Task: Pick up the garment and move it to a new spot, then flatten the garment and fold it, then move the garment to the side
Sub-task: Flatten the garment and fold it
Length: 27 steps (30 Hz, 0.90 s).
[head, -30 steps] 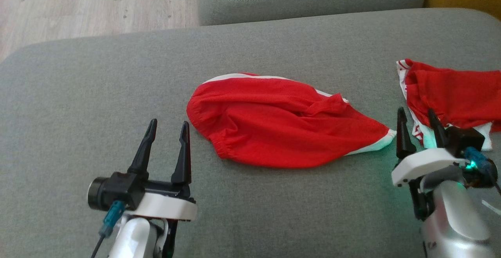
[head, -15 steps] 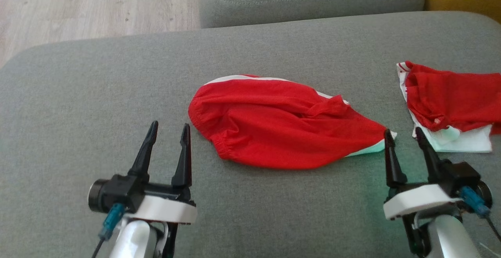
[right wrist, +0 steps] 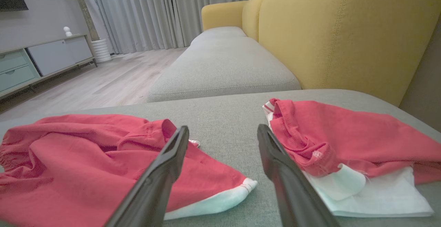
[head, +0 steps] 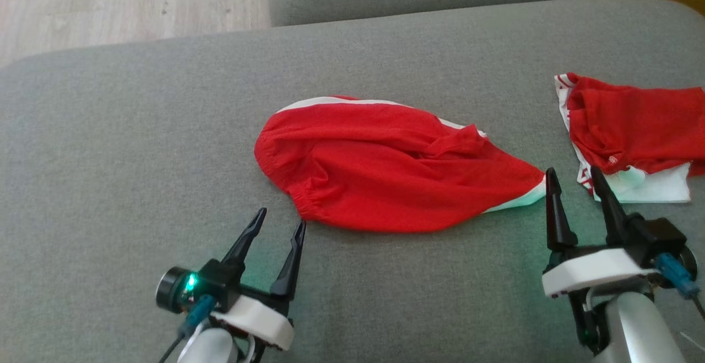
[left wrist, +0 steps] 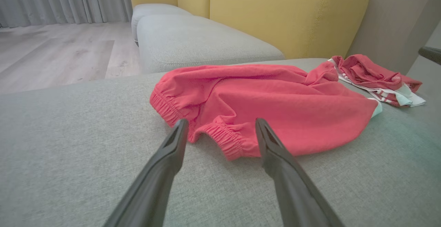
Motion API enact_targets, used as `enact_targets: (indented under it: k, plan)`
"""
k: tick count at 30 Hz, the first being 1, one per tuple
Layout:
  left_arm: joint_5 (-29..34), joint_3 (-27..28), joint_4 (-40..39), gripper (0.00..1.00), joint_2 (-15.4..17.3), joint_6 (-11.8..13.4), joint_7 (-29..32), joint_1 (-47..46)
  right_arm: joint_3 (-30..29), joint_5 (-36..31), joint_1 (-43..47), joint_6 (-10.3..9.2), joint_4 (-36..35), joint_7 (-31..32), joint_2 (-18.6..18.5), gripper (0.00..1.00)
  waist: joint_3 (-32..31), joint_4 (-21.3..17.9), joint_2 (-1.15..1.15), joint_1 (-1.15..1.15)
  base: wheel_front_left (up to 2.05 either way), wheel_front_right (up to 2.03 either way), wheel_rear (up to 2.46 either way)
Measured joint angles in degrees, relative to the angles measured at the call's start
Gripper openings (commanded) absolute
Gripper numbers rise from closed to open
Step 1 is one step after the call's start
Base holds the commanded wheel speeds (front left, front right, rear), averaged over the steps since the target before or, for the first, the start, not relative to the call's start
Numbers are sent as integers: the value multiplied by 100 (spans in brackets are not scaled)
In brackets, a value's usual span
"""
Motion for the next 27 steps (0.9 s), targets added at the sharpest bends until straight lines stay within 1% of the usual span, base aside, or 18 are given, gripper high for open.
enact_targets:
  k: [4, 6, 12, 15, 18, 23, 25, 26, 27]
  plan:
    - [-231, -170, 271, 100, 5, -45, 52, -218, 82, 59, -82, 0, -21, 0, 0, 100, 82, -45, 0, 0, 0, 0, 0]
    - [-494, -253, 403, 100, -21, -52, 197, -303, 129, 59, -82, 0, -21, 0, 0, 100, 129, -70, 0, 0, 0, 0, 0]
    - [-1313, -738, 721, 100, -22, -83, 722, -620, 199, 59, -216, 0, -20, 0, 0, 100, 270, -174, 0, 0, 0, 0, 0]
    - [-1758, -870, 776, 100, 9, -93, 790, -818, 249, 59, -314, 0, -20, 0, 0, 100, 342, -247, 0, 0, 0, 0, 0]
    - [-2076, -923, 821, 100, 56, -93, 790, -1017, 268, 60, -354, 0, -12, -1, 0, 100, 401, -315, 0, 0, 0, 0, 0]
    - [-2179, -1051, 1074, 100, 209, -92, 790, -1241, 277, 102, -391, 0, 31, -8, 0, 100, 445, -388, 0, 0, 0, 0, 0]
    - [-2207, -1121, 1125, 100, 215, -92, 790, -1256, 278, 102, -391, 0, 57, -9, 0, 100, 441, -394, 0, 0, 0, 0, 0]
    - [-2258, -1184, 1135, 53, 219, -92, 790, -1267, 278, 102, -391, 0, 63, -9, 0, 100, 438, -395, 0, 0, 0, 0, 0]
    - [-2298, -1269, 1133, 19, 224, -93, 789, -1290, 277, 102, -391, 0, 67, -9, 0, 100, 435, -395, 0, 0, 0, 0, 0]
